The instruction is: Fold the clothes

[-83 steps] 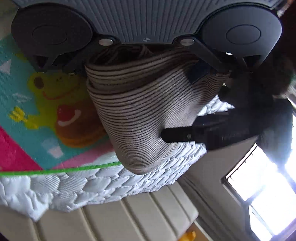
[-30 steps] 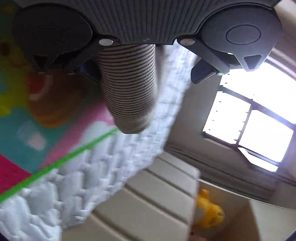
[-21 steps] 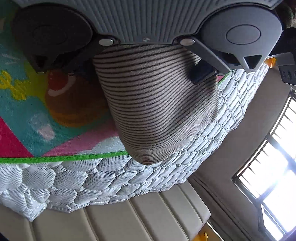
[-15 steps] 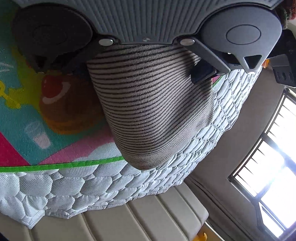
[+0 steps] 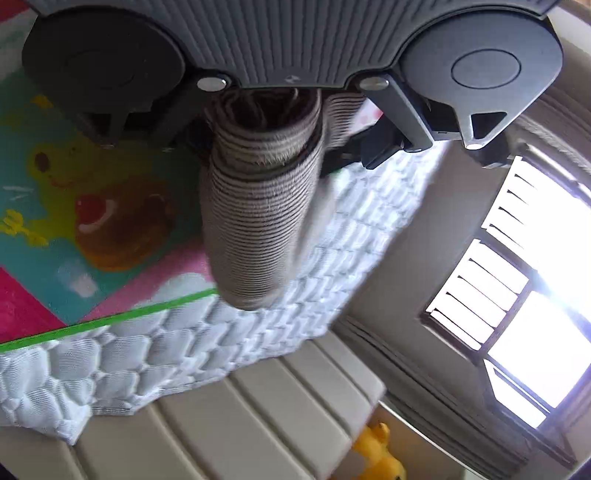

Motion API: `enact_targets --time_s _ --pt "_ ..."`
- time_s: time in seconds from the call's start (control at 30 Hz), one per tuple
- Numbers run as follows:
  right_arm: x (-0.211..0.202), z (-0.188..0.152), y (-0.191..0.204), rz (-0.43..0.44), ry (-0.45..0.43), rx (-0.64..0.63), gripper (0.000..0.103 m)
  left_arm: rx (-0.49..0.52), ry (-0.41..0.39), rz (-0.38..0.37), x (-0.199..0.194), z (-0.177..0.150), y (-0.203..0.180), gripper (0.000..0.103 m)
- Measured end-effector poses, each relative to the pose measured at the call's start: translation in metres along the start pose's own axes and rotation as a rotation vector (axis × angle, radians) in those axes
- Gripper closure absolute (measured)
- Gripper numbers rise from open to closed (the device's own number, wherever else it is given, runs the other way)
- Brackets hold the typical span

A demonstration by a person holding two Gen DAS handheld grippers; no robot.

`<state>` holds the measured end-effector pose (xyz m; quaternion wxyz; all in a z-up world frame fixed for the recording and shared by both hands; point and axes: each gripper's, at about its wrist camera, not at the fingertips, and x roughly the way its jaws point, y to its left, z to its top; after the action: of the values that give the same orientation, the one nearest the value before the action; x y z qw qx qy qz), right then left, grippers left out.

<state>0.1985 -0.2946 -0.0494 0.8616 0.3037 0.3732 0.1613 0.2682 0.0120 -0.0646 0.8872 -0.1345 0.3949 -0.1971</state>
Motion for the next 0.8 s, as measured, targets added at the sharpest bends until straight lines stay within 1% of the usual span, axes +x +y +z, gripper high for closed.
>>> enact_targets --time_s 0.03,0.1,0.17,0.23,0.3,0.33,0.37,0.4,0.43,0.47,0.5,0.53,0.6,0.67,0.7,0.73,0.8 --pt "0.007 -0.002 -0.005 -0.091 0.011 -0.019 0.020 -0.008 0.002 -0.003 0.001 0.000 0.001 0.000" --pt "0.020 -0.010 -0.016 -0.222 0.037 -0.073 0.020 -0.012 0.009 -0.014 -0.001 0.000 -0.003 0.000" --pt "0.017 -0.013 -0.019 -0.204 0.025 -0.091 0.020 -0.001 -0.014 -0.005 -0.013 0.004 -0.010 0.000" --pt "0.017 -0.012 -0.015 -0.223 0.032 -0.139 0.020 0.006 -0.042 -0.005 -0.026 0.008 -0.017 0.000" --pt "0.018 -0.014 -0.012 -0.241 0.037 -0.183 0.020 -0.044 -0.025 -0.078 -0.028 0.012 -0.018 0.000" --pt "0.019 -0.016 -0.012 -0.248 0.038 -0.202 0.019 -0.076 -0.002 -0.114 -0.024 0.011 -0.018 0.000" --pt "0.018 -0.015 -0.011 -0.252 0.039 -0.212 0.019 -0.109 0.027 -0.148 -0.018 0.008 -0.019 0.000" --pt "0.017 -0.015 -0.010 -0.256 0.040 -0.222 0.019 -0.127 0.056 -0.155 -0.011 0.004 -0.020 0.000" --pt "0.016 -0.014 -0.009 -0.259 0.042 -0.232 0.019 -0.117 0.081 -0.127 -0.003 -0.002 -0.021 0.001" --pt "0.015 -0.013 -0.008 -0.262 0.043 -0.241 0.019 -0.097 0.103 -0.089 0.004 -0.008 -0.023 0.004" --pt "0.009 -0.010 -0.007 -0.259 0.040 -0.251 0.017 -0.085 0.106 -0.079 0.008 -0.012 -0.022 0.004" --pt "0.003 -0.007 -0.005 -0.255 0.034 -0.260 0.016 -0.090 0.101 -0.088 0.008 -0.013 -0.020 0.004" --pt "-0.010 0.009 -0.005 -0.187 -0.016 -0.238 0.014 -0.097 0.102 -0.093 0.007 -0.012 -0.020 0.005" --pt "-0.008 0.035 -0.005 -0.101 -0.027 -0.188 0.013 -0.082 0.101 -0.090 0.009 -0.013 -0.022 0.005" --pt "0.001 0.050 -0.004 -0.064 -0.008 -0.185 0.013 -0.073 0.101 -0.088 0.010 -0.014 -0.023 0.005" --pt "0.014 0.065 -0.003 -0.045 0.012 -0.200 0.013 -0.064 0.100 -0.088 0.010 -0.015 -0.024 0.005" --pt "0.047 0.089 0.001 -0.090 0.055 -0.252 0.013 -0.060 0.105 -0.094 0.010 -0.014 -0.023 0.005"
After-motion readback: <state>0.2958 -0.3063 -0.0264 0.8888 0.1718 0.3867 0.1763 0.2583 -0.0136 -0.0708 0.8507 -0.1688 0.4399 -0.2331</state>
